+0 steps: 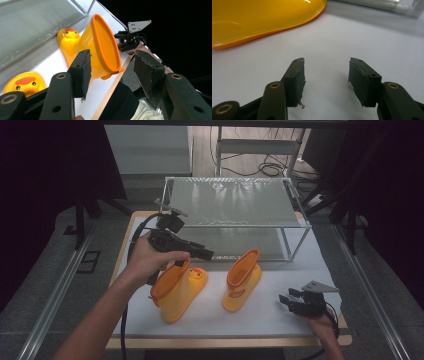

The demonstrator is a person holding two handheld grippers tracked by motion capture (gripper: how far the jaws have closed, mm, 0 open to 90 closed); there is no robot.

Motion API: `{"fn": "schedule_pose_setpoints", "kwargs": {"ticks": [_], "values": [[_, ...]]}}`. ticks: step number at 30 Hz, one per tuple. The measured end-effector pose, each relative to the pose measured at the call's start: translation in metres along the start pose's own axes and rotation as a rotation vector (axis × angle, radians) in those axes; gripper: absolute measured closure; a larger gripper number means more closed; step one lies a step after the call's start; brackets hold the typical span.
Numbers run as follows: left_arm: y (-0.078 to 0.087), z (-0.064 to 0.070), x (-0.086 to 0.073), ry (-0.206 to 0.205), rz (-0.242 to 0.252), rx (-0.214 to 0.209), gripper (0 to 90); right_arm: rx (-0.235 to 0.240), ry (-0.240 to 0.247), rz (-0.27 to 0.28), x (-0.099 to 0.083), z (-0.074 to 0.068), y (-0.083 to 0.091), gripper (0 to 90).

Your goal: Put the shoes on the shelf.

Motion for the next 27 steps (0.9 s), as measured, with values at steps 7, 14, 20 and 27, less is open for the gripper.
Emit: {"fn": "schedule_pose_setpoints", "kwargs": {"ticks": [7,14,20,27], "values": [[-0.020,0.003,0.012,0.003,-0.055,0.025,48.1,0.001,-0.004,-0.004,0.000,0.000,0.000,46.6],[-0.042,-0.006,0.015,0.025,-0.116,0.049,48.1,0.000,-0.005,-0.004,0.000,0.000,0.000,46.6],[-0.049,-0.010,0.022,0.032,-0.143,0.045,48.1,0.002,-0.010,-0.007,0.000,0.001,-0.001,46.6],[-0.062,-0.011,0.023,0.041,-0.170,0.034,48.0,0.000,-0.011,-0.008,0.000,0.001,-0.001,46.6]]}}
Point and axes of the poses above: each handheld gripper's, and its own axes: y roughly backward along the jaws, x roughly out of its top, z roughly to its right, the point moved 7 cm from there along -y, roughly forward along the jaws, and after that the axes turned 14 degrees about -x, right-handed, at the moved point
